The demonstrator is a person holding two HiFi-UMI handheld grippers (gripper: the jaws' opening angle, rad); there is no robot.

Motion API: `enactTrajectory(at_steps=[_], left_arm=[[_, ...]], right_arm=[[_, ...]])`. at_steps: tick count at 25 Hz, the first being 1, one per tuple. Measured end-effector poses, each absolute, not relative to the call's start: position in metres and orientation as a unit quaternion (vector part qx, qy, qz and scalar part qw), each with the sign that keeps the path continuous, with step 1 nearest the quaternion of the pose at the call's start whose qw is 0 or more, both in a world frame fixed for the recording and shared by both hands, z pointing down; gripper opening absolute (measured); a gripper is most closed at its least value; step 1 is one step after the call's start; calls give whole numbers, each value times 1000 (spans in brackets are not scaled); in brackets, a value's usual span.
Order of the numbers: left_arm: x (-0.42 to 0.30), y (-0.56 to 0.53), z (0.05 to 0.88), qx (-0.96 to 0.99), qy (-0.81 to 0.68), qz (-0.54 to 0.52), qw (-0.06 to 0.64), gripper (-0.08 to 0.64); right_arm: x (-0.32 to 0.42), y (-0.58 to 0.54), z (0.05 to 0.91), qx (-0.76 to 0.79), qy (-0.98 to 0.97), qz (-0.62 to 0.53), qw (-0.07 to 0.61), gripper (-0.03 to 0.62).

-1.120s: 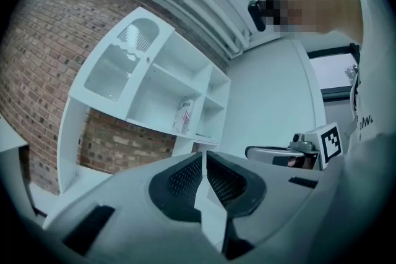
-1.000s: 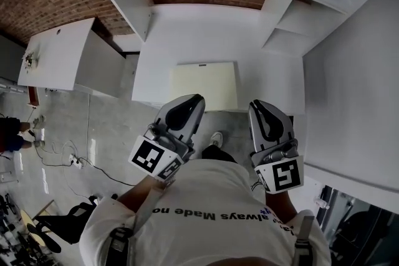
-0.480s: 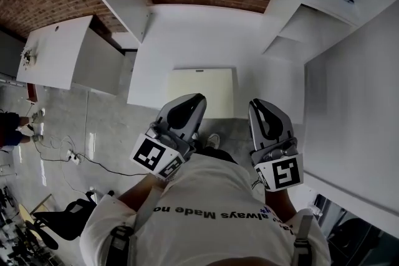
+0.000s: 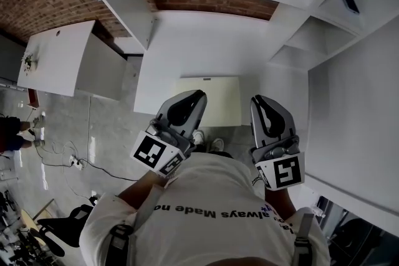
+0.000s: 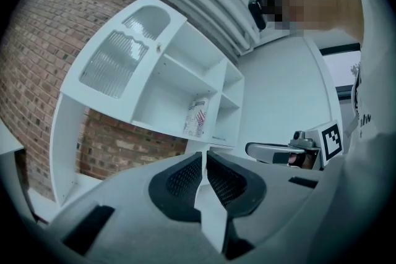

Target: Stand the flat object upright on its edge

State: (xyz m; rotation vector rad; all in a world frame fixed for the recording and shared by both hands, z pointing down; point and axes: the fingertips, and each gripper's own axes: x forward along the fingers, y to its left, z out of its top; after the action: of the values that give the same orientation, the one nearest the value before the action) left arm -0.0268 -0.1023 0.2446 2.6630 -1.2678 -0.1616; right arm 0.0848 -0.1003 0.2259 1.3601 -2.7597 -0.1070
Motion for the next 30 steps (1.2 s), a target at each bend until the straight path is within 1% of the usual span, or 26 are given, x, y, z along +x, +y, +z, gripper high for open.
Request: enactTrajectory(at_steps=[6, 9, 12, 15, 20, 23, 25, 28, 30], left_arm=[[-42, -114, 240, 899, -425, -50, 90, 28], [-49, -119, 255, 896, -429, -46, 107, 28], [-52, -120, 282, 889, -434, -39, 139, 29], [-60, -119, 314, 877, -441, -34, 187, 39], [-80, -118, 363, 853, -456, -19, 254, 108], [-87, -111, 393, 841, -463, -8, 279, 129], [-95, -107, 417, 831, -468, -2, 301, 143], [-107, -100, 455, 815, -470, 9, 339, 171], [-114, -94, 477, 808, -469, 21, 357, 187]], right_arm=[[69, -110, 216, 445, -894, -53, 21, 29], [67, -114, 222, 452, -889, -65, 27, 29], [65, -117, 241, 452, -888, -65, 45, 31], [63, -116, 261, 446, -891, -62, 63, 31], [54, -113, 289, 440, -892, -66, 87, 33], [50, -107, 314, 430, -895, -59, 104, 65], [47, -101, 336, 421, -897, -49, 124, 78], [45, -90, 377, 394, -897, -34, 196, 106], [42, -84, 397, 380, -897, -31, 223, 131]])
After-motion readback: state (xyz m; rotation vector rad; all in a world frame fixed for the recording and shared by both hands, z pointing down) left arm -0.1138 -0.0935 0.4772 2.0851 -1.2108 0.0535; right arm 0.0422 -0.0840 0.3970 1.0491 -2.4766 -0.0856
